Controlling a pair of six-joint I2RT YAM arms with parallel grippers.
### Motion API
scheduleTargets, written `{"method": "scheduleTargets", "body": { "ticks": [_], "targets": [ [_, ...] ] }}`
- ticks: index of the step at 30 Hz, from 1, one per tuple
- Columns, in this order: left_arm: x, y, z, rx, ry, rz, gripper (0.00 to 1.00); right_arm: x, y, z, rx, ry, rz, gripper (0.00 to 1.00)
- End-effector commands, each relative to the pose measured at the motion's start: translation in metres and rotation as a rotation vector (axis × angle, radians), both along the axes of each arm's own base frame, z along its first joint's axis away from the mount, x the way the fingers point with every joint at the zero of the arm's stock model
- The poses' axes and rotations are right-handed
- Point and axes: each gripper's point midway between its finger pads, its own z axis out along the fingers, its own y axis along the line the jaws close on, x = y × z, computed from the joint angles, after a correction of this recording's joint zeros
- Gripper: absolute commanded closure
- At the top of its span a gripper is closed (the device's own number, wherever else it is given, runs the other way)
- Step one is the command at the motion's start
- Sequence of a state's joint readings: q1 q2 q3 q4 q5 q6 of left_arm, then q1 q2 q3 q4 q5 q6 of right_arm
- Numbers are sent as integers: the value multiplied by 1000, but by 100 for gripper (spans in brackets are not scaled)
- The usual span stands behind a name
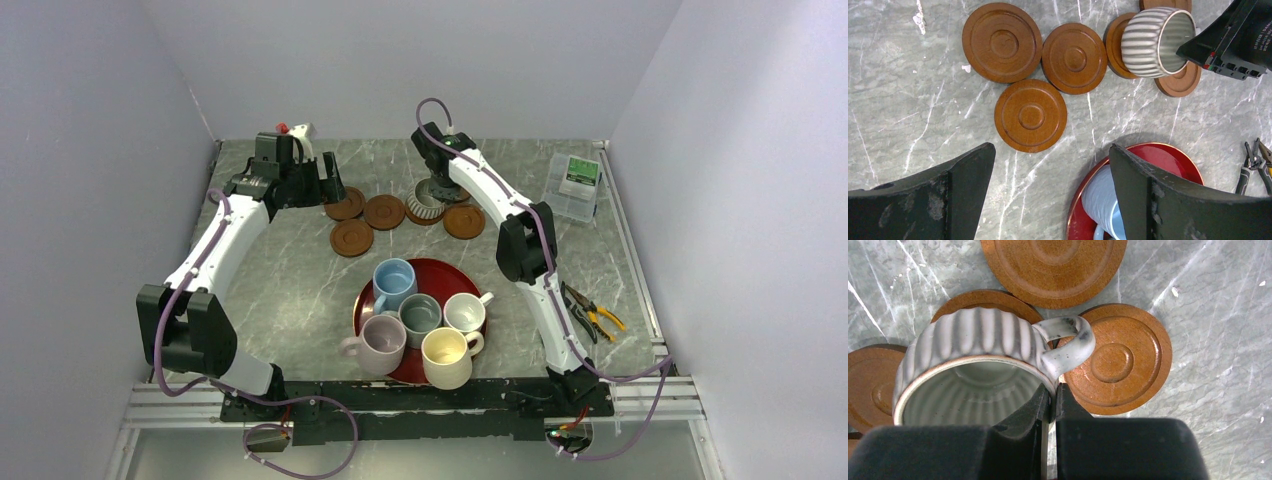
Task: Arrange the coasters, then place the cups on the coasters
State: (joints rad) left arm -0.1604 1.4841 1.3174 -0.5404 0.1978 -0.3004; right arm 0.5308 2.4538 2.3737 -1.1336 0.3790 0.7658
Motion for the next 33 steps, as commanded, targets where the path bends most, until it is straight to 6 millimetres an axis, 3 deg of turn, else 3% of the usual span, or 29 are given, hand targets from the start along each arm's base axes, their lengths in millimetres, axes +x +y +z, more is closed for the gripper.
{"method": "scheduleTargets", "body": {
  "ticks": [1, 5, 7, 9, 22, 27, 33],
  "targets": [
    [4, -2, 12, -20, -35, -10, 10, 21, 10, 30, 70, -104, 1, 90],
    [4, -2, 12, -19, -35, -9, 10, 22, 11, 32, 80, -111, 9, 76],
    [4, -2, 13, -20, -37, -9, 10, 24, 14, 35, 101, -120, 18, 59],
    [4, -1, 12, -19, -36, -7, 10, 25, 18, 38, 123, -128, 25, 53],
    [4, 0, 14, -19, -43, -3, 10, 27, 28, 71, 189, -186, 75, 47],
    [5, 5, 15, -8, -50, 11, 10, 25, 36, 108, 250, -256, 141, 43],
    [5, 11, 21, -1, -71, 27, 10, 5, 29, 182, 308, -408, 221, 37]
  ]
}}
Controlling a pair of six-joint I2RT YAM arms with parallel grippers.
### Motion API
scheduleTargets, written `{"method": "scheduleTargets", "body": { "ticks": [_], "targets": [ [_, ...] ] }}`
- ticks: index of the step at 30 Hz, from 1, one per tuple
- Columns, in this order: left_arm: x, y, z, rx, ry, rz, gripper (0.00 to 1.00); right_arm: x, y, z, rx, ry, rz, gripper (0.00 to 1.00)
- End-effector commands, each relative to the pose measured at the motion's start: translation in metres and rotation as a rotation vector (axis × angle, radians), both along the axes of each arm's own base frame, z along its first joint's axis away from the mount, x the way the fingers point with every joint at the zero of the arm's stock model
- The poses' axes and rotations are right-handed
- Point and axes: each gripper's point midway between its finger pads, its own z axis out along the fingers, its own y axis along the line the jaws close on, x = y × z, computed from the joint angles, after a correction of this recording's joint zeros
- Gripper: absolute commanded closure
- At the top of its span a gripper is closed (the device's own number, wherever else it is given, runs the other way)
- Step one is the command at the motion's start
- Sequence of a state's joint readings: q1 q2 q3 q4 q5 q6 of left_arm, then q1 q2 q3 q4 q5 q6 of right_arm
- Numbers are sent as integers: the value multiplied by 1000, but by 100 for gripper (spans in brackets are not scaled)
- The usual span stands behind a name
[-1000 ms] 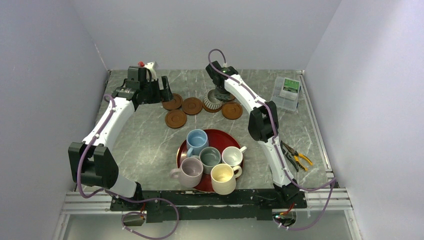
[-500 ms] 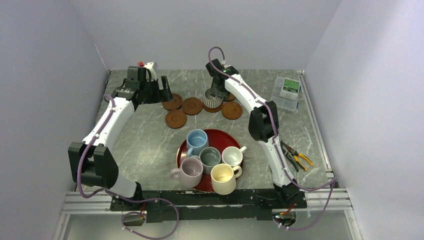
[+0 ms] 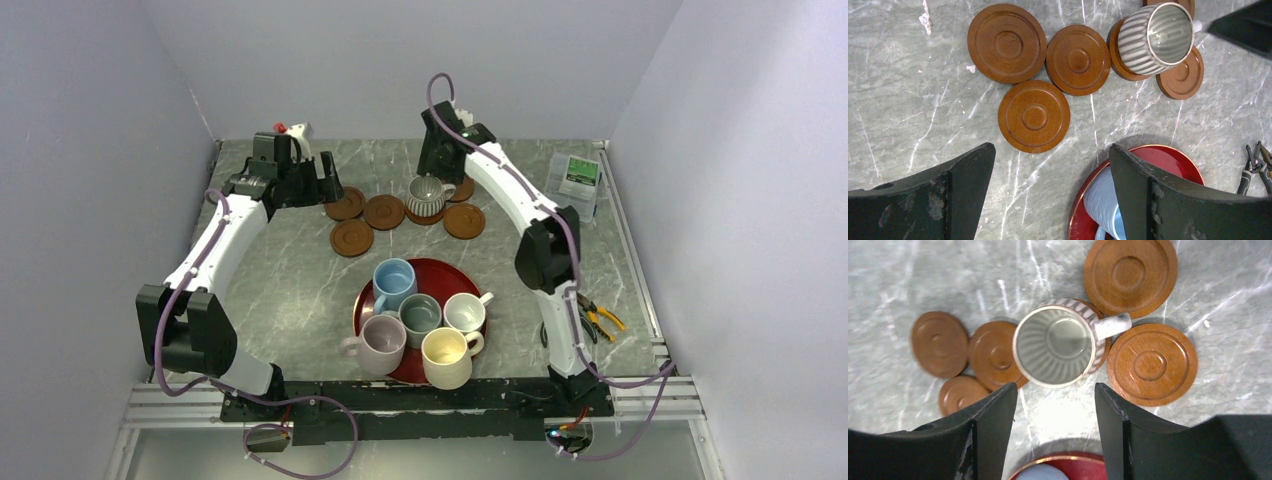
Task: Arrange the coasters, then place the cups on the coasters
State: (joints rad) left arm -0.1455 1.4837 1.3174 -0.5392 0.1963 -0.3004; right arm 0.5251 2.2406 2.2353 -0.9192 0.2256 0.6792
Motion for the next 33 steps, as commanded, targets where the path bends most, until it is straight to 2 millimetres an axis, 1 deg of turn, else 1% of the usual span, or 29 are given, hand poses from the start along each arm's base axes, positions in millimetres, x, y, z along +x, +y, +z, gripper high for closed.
{"method": "scheduleTargets", "body": {
  "ticks": [1, 3, 4, 7, 9, 10, 14, 15, 18, 20, 21, 24, 27, 30, 33],
  "targets": [
    [3, 6, 22, 0, -73, 13, 10, -10, -3, 109, 106, -242, 82, 36],
    [2, 7, 24, 1, -83, 16, 10, -25, -7, 121, 111, -254, 122, 35],
    [2, 8, 27, 3, -92, 13, 10, -35, -9, 124, 114, -251, 151, 34],
    [1, 7, 32, -3, -115, 5, 9, -70, -16, 134, 145, -244, 213, 30],
    [0, 6, 35, -10, -127, 1, 9, -99, -27, 123, 152, -205, 230, 29],
    [-1, 6, 37, -12, -134, 0, 9, -113, -32, 125, 163, -201, 232, 29],
    [-2, 6, 42, -16, -142, 3, 10, -173, -66, 108, 166, -123, 180, 28],
    [-3, 6, 43, -17, -145, 2, 9, -186, -73, 100, 167, -95, 160, 28],
    [-5, 5, 47, -21, -159, 1, 9, -226, -93, 69, 160, -2, 104, 28],
    [-4, 5, 47, -23, -161, 2, 9, -250, -107, 45, 142, 65, 45, 28],
    [-4, 5, 45, -23, -156, 3, 9, -261, -109, 38, 154, 81, 31, 28],
    [-3, 4, 42, -25, -142, -1, 9, -288, -107, 20, 209, 119, 3, 29],
    [-3, 3, 42, -32, -141, -2, 9, -306, -103, 1, 224, 163, -5, 30],
    [-3, 2, 41, -33, -140, -6, 9, -317, -99, -15, 209, 207, -4, 31],
    [-3, 3, 42, -28, -140, -3, 9, -318, -93, -23, 205, 223, -3, 33]
  ]
}}
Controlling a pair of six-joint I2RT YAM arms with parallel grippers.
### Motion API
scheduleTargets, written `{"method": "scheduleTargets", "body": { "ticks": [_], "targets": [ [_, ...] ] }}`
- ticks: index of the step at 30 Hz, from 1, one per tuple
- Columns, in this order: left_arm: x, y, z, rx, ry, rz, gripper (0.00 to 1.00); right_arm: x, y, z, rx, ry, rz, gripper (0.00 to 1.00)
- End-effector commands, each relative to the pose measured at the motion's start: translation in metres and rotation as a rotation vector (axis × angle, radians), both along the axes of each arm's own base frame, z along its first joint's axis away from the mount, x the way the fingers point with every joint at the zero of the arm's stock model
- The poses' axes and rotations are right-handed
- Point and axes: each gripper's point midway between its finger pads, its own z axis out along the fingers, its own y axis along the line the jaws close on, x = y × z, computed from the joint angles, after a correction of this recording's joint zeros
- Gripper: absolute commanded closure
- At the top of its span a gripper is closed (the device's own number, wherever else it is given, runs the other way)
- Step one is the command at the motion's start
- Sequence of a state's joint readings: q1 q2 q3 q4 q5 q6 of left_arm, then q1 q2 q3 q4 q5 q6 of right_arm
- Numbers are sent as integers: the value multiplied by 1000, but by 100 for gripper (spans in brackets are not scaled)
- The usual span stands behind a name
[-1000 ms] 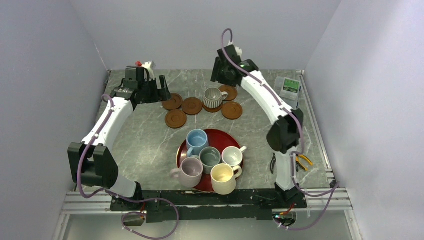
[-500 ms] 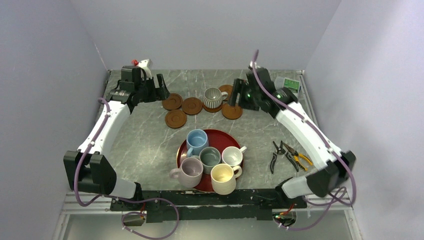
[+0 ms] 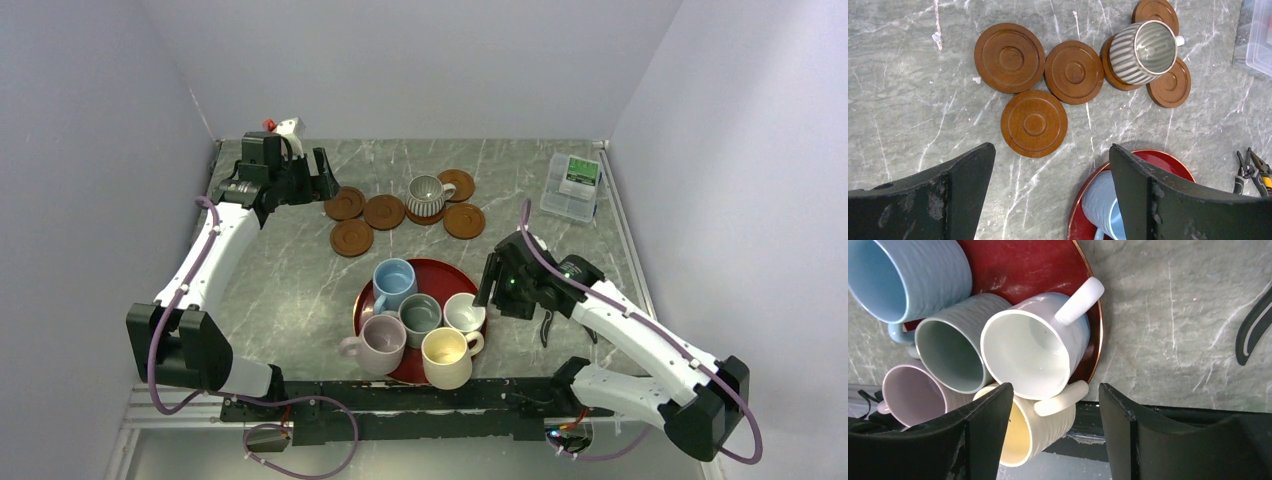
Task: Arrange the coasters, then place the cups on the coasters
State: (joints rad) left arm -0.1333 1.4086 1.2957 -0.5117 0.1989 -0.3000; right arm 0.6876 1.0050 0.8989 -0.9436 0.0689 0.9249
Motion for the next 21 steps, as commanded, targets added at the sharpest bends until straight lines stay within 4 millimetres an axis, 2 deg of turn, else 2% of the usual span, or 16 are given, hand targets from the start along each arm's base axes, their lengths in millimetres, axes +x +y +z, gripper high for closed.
{"method": "scheduleTargets", "body": {
  "ticks": [1, 7, 21],
  "targets": [
    [2, -2, 17, -15, -59, -13, 10, 4, 11, -5, 30, 6, -57, 35],
    [2, -2, 16, -17, -56, -13, 9, 3, 8, -24, -16, 53, -103, 42],
    [2, -4, 14, -23, -48, -17, 9, 7, 14, -43, -56, 66, -128, 54]
  ]
}}
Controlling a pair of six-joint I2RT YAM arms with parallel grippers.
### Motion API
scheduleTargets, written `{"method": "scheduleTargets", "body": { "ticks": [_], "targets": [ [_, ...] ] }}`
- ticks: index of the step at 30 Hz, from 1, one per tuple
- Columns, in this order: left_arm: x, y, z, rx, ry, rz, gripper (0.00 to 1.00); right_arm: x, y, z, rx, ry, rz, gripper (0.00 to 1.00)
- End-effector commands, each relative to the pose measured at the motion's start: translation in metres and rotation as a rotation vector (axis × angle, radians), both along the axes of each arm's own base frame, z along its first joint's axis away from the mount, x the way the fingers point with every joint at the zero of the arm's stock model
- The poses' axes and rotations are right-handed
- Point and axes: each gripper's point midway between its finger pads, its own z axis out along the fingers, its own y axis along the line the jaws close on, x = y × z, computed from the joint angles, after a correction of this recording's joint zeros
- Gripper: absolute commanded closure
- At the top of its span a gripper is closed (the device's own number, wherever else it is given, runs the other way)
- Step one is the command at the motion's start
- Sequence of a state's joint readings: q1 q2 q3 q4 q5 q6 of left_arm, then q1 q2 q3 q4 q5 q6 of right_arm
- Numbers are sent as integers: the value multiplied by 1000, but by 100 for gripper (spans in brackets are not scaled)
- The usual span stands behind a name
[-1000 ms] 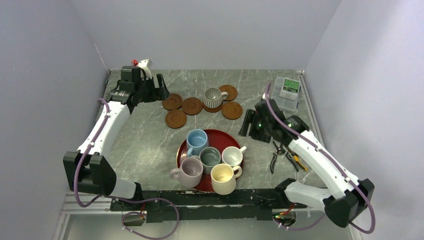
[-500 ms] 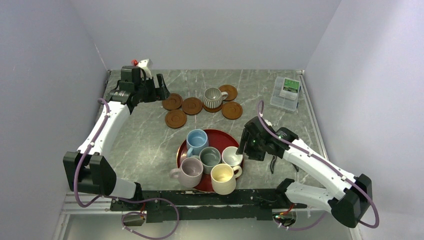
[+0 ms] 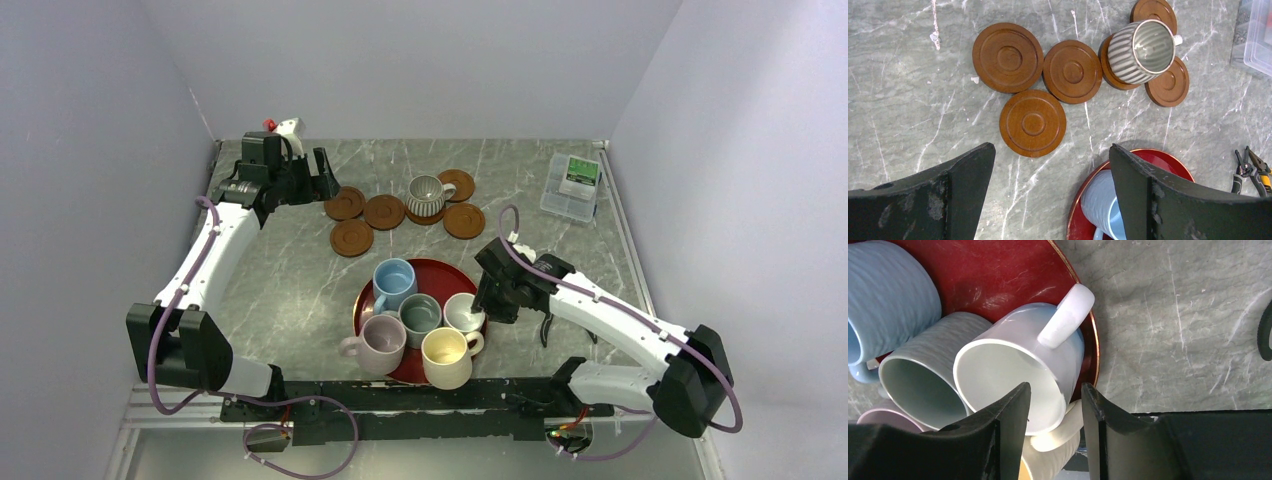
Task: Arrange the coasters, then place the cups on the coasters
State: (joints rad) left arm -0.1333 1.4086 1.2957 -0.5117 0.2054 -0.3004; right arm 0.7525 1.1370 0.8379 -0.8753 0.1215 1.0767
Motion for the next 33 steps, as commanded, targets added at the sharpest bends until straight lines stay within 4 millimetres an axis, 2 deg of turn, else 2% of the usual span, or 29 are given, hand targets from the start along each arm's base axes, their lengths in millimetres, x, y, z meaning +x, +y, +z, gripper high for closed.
{"method": "scheduleTargets", "body": {
  "ticks": [1, 9, 16, 23, 25, 33],
  "targets": [
    [2, -3, 14, -20, -47, -13, 10, 7, 2, -3, -5, -28, -37, 55],
    [3, -4, 12, -24, -43, -13, 9, 1, 3, -19, -18, 7, -65, 65],
    [2, -4, 13, -25, -42, -18, 10, 13, -3, -10, -34, -66, -113, 78],
    [4, -4, 8, -24, -33, -12, 9, 20, -2, -6, -26, -97, -132, 96],
    [4, -3, 8, -19, -35, -8, 9, 22, -3, -2, -25, -112, -134, 100],
    [5, 1, 7, -3, -39, 5, 9, 33, -14, 34, -103, -176, -107, 100]
  ]
}}
